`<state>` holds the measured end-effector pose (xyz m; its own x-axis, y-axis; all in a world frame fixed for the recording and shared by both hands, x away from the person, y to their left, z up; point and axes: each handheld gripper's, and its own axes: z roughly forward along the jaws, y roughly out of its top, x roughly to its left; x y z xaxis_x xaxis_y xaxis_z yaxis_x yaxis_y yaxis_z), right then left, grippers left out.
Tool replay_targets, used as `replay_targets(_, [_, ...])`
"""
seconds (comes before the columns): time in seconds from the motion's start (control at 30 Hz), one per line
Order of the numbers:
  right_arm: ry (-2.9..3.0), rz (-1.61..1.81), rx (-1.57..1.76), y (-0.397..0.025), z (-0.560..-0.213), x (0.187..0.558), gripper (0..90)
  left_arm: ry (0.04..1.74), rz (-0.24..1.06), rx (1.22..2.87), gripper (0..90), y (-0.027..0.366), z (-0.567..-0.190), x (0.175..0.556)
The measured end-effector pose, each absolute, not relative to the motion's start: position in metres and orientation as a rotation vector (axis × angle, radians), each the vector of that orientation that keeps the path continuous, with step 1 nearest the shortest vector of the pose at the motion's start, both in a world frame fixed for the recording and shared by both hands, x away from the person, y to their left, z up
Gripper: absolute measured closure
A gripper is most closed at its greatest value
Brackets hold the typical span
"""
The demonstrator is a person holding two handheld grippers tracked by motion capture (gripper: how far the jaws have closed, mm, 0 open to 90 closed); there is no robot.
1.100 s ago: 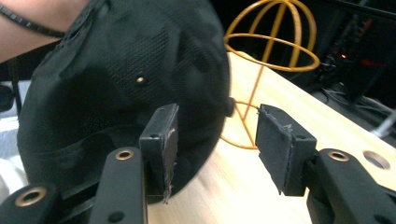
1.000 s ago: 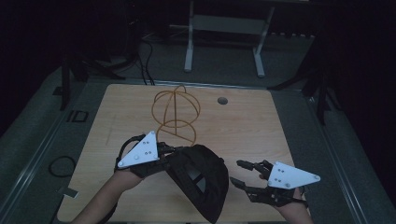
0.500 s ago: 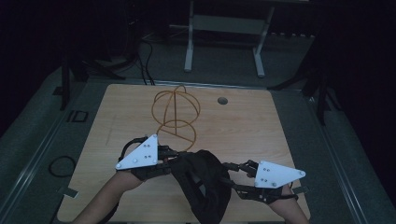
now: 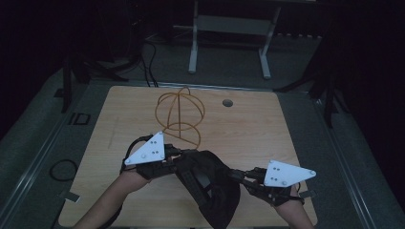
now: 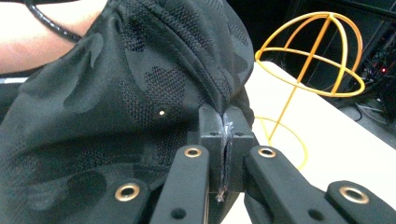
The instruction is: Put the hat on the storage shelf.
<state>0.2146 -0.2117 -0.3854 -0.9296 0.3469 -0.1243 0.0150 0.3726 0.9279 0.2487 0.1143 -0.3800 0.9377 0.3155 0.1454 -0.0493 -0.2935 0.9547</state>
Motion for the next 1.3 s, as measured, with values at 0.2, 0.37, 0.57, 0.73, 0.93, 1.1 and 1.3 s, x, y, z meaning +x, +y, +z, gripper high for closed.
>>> replay_targets(0.2, [2.295,1.608,0.346,-0.219,-0.38,0.215,88.7,0.245,0.384,1.843,59.6,0.115,-0.378,0.25])
replay_targets(0.37, [2.282,1.605,0.376,-0.223,-0.378,0.217,88.8,0.289,0.425,1.862,34.2,0.112,-0.38,0.251])
replay_targets(0.57, [2.255,1.596,0.407,-0.228,-0.374,0.219,88.8,0.321,0.474,1.855,14.8,0.113,-0.38,0.249])
replay_targets(0.73, [2.203,1.598,0.456,-0.237,-0.367,0.222,88.8,0.368,0.524,1.846,8.0,0.12,-0.381,0.248])
replay_targets(0.93, [2.138,1.596,0.546,-0.253,-0.359,0.23,88.8,0.492,0.567,1.82,3.0,0.138,-0.395,0.248])
replay_targets(1.1, [2.079,1.579,0.614,-0.263,-0.352,0.239,88.8,0.593,0.591,1.792,2.8,0.161,-0.411,0.247])
replay_targets(1.3, [2.009,1.541,0.707,-0.269,-0.346,0.256,88.8,0.694,0.629,1.806,2.5,0.183,-0.438,0.239])
